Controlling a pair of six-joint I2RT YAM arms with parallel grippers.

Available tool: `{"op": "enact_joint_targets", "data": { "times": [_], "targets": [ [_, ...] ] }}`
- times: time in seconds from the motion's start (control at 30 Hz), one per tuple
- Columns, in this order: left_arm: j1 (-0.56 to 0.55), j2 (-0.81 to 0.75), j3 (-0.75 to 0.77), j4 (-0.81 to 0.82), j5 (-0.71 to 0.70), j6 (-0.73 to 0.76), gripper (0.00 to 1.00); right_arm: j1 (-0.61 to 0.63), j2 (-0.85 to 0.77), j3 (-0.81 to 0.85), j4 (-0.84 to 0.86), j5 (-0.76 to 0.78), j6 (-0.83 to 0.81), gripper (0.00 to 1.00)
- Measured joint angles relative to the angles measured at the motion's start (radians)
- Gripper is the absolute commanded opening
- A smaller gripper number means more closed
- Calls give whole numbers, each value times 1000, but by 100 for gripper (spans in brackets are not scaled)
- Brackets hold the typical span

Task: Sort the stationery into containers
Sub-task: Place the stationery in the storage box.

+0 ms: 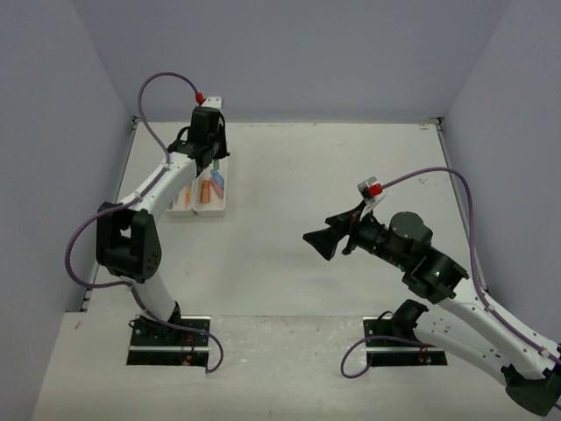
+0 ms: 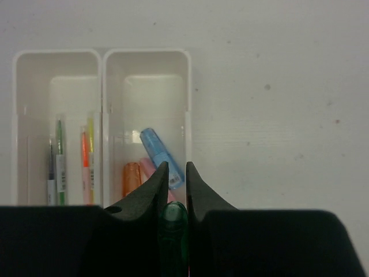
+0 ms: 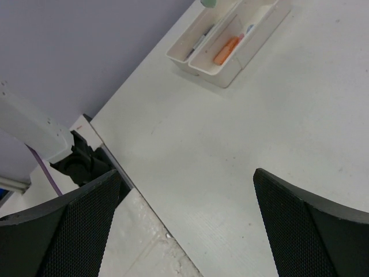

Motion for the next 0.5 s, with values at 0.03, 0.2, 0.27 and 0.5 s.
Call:
{"op": "enact_joint_targets", "data": {
  "times": [0.03, 0.2, 0.27, 0.5],
  "targets": [
    [18, 30, 0, 3, -2, 12, 0, 0, -11, -9, -12, 5, -5, 99],
    [75, 125, 0, 12, -8, 62, 0, 0, -32, -44, -71, 8, -19, 99],
    [83, 160, 0, 23, -7, 70, 7, 0, -45, -53, -84, 6, -22, 99],
    [84, 252, 0, 17, 5, 77, 47, 0, -84, -55, -103, 6, -40, 99]
  ]
}}
